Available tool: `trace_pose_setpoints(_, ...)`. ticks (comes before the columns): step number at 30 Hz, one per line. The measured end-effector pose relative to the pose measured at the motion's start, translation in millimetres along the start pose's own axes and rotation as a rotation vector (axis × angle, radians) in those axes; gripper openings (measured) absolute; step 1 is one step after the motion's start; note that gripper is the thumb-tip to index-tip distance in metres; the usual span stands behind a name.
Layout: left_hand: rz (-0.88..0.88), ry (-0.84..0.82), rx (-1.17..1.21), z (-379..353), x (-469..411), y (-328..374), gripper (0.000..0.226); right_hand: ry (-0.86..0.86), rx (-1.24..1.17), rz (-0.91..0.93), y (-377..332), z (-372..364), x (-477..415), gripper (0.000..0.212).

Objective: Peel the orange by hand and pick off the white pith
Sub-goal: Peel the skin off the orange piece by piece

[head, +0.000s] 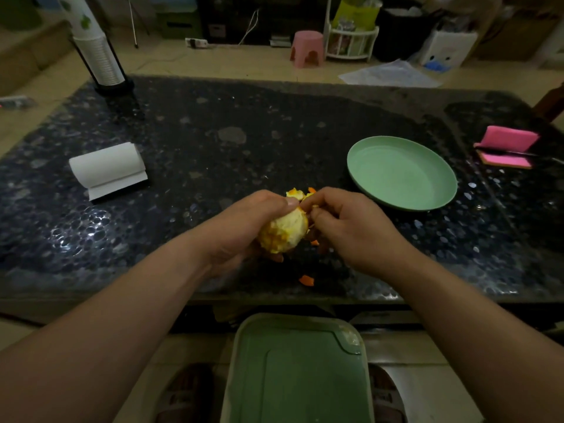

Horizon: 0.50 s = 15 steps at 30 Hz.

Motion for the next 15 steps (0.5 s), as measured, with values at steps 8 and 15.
trace_pose_setpoints(8,-0.023,0.041,-0.040,6.0,-0.3,0.6,0.055,-0.080,-0.146,-0.078,6.4,-5.0,-0.6,0.017)
trace_pose_setpoints(15,-0.111,0.096,-0.258,4.2,3.0,10.4,0.056,-0.086,0.058,0.002,1.4,-2.5,-1.1,0.017)
Point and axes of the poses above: each hand's wrist, its own x-axis away from the middle knuckle, its own z-axis out of the back of the hand, y = z × x, the point moved 8 cm from there along -x, towards the middle knuckle, and after that the axes turned 13 degrees about -x, right-handed, at the moved point
